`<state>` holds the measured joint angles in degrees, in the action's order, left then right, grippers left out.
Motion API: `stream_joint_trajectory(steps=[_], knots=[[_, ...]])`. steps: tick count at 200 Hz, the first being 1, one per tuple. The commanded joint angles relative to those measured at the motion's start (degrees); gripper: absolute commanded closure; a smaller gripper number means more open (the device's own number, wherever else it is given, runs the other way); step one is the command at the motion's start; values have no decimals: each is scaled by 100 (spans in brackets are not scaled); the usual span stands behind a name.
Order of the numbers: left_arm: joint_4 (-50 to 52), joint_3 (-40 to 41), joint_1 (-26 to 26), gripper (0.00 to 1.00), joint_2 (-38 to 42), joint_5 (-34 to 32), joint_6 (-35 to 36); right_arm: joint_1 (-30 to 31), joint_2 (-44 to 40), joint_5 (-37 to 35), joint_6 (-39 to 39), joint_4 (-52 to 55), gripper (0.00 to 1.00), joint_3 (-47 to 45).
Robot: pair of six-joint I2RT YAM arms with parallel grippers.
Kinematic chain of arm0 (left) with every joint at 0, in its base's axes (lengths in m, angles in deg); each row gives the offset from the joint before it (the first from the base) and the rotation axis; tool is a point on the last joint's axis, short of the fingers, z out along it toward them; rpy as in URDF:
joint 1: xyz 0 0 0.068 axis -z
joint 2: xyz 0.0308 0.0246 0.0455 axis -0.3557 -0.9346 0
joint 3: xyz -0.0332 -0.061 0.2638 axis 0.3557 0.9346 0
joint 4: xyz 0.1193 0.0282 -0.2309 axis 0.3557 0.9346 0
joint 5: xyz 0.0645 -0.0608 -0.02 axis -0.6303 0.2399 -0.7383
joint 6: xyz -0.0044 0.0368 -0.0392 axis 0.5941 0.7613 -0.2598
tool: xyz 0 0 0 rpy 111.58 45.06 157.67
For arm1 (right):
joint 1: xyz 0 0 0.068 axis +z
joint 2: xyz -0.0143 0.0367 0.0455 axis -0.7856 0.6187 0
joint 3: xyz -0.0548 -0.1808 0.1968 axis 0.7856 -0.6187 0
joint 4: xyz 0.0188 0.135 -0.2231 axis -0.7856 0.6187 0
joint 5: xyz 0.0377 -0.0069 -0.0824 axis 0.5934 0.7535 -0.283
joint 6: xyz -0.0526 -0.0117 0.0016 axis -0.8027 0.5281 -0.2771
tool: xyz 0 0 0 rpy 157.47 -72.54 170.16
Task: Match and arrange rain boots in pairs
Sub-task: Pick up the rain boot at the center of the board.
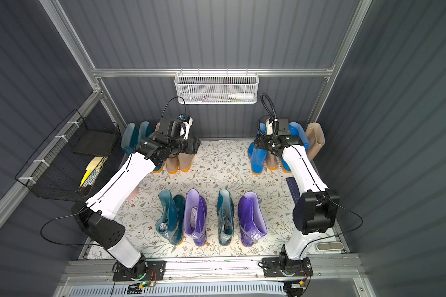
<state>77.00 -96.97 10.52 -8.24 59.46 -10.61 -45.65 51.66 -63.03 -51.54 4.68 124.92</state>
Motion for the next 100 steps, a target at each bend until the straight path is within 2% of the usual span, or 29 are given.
stream_joint_trajectory(steps=[1, 82, 100], knots=[[88, 87, -25, 28, 174, -55, 83, -33, 87, -64, -126, -14, 32, 235], [105, 110, -26, 28, 147, -2, 103, -29, 26, 99, -162, 31, 64, 337], [105, 113, -24, 28, 157, 5, 120, -28, 92, 193, -160, 67, 78, 417]])
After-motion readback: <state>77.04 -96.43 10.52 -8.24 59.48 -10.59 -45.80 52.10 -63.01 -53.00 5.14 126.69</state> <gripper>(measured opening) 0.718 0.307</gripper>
